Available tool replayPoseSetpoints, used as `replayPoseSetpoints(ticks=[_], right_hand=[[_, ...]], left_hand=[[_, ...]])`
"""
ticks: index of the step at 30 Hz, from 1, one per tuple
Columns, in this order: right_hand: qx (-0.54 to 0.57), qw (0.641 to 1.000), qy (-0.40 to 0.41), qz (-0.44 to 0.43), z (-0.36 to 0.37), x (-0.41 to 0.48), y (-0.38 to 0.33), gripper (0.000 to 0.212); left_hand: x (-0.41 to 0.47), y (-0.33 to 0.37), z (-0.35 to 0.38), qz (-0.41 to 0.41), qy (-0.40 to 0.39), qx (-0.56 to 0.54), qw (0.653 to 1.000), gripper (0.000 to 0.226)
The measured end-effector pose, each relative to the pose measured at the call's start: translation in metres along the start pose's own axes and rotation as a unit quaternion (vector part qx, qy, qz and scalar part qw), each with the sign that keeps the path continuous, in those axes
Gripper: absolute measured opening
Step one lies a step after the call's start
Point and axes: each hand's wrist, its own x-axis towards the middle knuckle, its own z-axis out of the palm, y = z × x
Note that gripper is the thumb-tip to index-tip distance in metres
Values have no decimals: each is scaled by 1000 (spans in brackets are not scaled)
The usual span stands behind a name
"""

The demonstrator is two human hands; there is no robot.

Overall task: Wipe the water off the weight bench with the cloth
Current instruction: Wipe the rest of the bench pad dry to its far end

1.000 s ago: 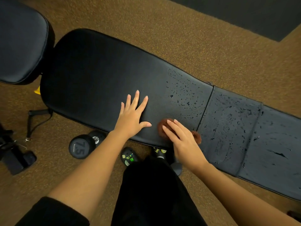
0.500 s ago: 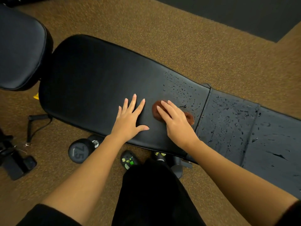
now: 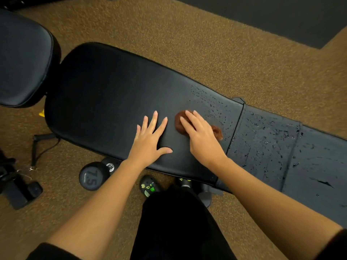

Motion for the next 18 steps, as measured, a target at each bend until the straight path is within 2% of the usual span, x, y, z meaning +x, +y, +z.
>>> replayPoseSetpoints(ticks=[3, 10, 13, 18], right_hand=[[-16, 1000, -7, -7, -9, -5, 14, 62], [-6, 999, 16, 37, -17, 40, 16, 56], [7, 1000, 19, 7, -7, 36, 10, 57], [14, 998, -23, -60, -9, 13, 18, 61]], left_hand=[[-1, 0, -1, 3, 1, 6, 1000, 94], [0, -1, 0, 2, 6, 14, 1000, 95], [0, -1, -1, 2, 0, 22, 1000, 95], [-2, 5, -6, -10, -10, 46, 999, 94]])
